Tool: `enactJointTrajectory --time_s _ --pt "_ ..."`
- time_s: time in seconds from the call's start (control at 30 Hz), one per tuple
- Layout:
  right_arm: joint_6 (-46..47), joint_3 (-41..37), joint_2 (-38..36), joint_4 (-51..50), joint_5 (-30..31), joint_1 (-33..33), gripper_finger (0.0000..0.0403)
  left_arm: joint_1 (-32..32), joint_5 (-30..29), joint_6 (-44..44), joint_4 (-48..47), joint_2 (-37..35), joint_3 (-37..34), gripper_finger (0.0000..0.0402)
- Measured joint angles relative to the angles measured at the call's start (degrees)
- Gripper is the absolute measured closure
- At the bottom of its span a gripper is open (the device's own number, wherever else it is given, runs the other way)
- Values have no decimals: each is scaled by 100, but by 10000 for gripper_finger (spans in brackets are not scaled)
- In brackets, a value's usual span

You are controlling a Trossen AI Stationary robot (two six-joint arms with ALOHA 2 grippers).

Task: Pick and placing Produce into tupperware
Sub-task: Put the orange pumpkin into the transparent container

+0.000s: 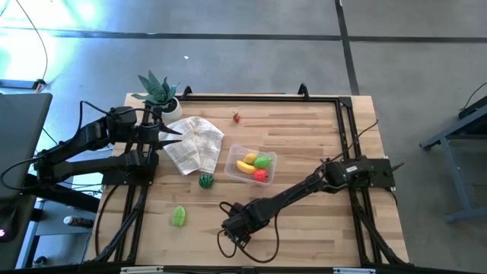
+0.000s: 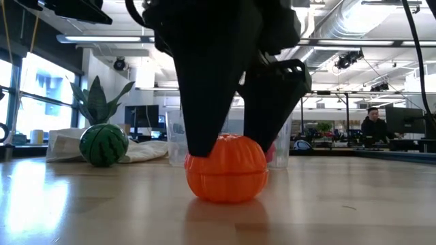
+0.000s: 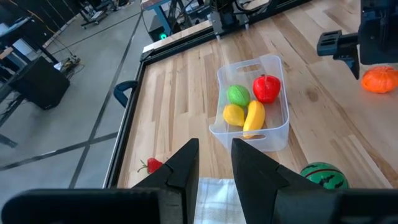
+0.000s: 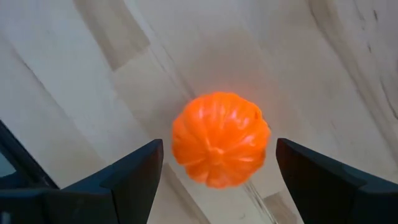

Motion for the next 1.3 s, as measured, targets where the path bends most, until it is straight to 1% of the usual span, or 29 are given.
enactJointTrajectory --time_s 0.13,0.37,0.67,0.8,1.3 --pt "9 0 68 62 -106 0 100 2 0 0 0 -1 -1 316" --pt "-2 2 109 144 -116 0 100 0 0 0 0 0 0 316" --pt "-131 4 207 279 -58 2 100 0 0 0 0 -2 -2 316" --pt "-137 4 207 258 21 2 100 0 0 1 0 0 -1 316" --pt "-139 4 207 178 25 2 100 0 0 1 0 -1 -2 316"
